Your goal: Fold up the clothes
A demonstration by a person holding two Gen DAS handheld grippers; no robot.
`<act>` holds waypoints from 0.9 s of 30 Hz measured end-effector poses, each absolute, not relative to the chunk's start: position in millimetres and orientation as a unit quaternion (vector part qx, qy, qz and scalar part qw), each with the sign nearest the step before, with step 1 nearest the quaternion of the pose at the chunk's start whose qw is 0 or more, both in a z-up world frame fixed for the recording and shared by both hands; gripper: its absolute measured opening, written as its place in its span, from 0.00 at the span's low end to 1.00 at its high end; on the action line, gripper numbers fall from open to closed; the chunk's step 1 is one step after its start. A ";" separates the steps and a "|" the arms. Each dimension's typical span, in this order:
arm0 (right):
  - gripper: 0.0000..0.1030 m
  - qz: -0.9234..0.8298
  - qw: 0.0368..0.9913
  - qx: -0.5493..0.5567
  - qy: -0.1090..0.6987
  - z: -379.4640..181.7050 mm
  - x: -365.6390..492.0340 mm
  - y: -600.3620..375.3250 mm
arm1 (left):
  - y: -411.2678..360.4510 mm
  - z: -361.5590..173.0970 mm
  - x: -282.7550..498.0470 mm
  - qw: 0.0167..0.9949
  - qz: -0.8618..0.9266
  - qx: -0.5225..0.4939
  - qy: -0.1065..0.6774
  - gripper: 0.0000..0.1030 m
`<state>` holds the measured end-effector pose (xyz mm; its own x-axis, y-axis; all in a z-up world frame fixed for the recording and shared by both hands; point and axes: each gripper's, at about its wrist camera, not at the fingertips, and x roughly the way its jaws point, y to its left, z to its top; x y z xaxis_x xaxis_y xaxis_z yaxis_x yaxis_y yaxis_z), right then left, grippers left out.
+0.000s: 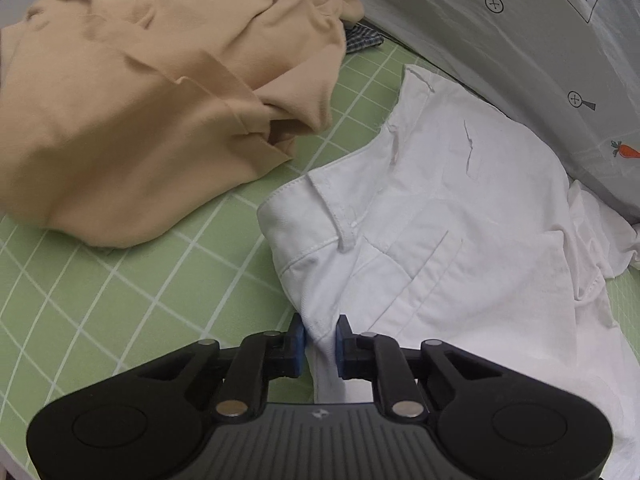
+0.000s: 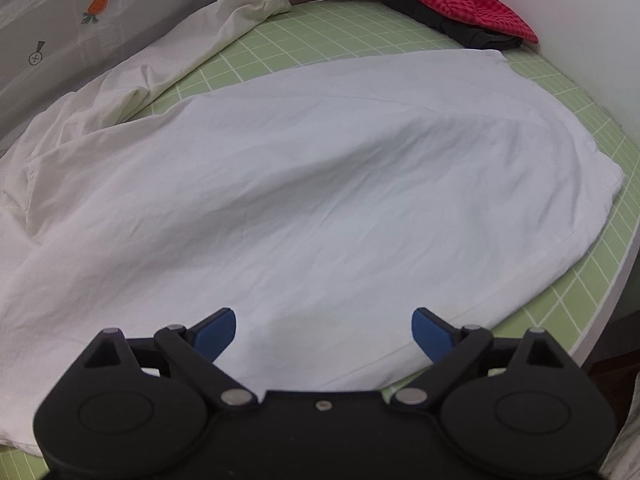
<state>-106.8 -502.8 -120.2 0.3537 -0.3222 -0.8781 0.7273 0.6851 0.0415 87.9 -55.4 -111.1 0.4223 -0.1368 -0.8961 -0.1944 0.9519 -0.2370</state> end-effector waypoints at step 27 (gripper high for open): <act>0.93 -0.237 0.829 0.200 0.465 -122.6 -134.7 -536.0 | -27.0 -64.7 -48.9 0.821 0.184 -0.185 0.507 0.66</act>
